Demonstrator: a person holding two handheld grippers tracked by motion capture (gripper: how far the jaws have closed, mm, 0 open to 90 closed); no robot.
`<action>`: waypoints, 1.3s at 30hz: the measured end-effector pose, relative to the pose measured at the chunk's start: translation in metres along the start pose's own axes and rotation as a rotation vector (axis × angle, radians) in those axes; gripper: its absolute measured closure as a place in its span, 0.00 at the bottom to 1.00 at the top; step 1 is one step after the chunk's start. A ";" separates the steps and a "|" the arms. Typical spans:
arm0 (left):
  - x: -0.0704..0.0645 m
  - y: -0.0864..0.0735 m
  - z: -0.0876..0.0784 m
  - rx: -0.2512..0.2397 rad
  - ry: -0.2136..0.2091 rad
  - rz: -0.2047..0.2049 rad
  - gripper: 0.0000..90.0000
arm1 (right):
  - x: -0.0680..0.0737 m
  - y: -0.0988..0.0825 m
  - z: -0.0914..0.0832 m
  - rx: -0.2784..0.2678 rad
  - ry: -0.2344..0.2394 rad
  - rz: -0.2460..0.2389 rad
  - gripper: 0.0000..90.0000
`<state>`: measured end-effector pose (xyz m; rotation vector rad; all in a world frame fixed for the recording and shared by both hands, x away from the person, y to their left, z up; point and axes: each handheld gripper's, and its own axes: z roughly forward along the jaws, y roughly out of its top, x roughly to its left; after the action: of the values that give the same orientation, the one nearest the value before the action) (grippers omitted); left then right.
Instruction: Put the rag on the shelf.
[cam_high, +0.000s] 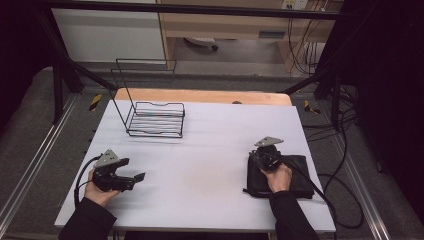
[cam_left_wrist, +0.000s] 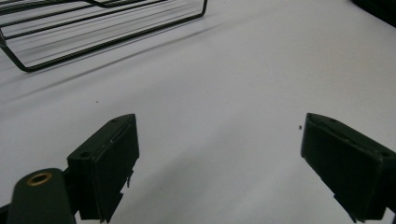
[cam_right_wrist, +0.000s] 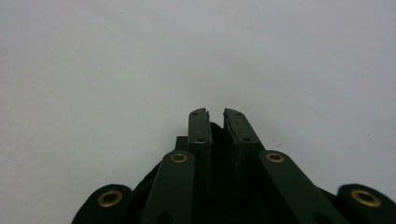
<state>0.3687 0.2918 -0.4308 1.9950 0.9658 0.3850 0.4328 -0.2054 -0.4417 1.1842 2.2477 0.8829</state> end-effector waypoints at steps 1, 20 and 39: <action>0.000 0.000 0.000 0.000 0.000 0.000 0.12 | 0.000 0.000 -0.001 -0.006 0.003 -0.001 0.91; 0.000 0.000 0.000 0.000 0.003 -0.002 0.13 | 0.023 0.014 -0.013 -0.092 0.101 -0.089 0.92; 0.001 0.000 0.000 -0.002 0.008 -0.004 0.13 | 0.080 0.050 0.000 -0.115 0.234 -0.198 0.92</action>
<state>0.3691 0.2925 -0.4304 1.9910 0.9744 0.3918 0.4183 -0.1170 -0.4136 0.8270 2.4086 1.1015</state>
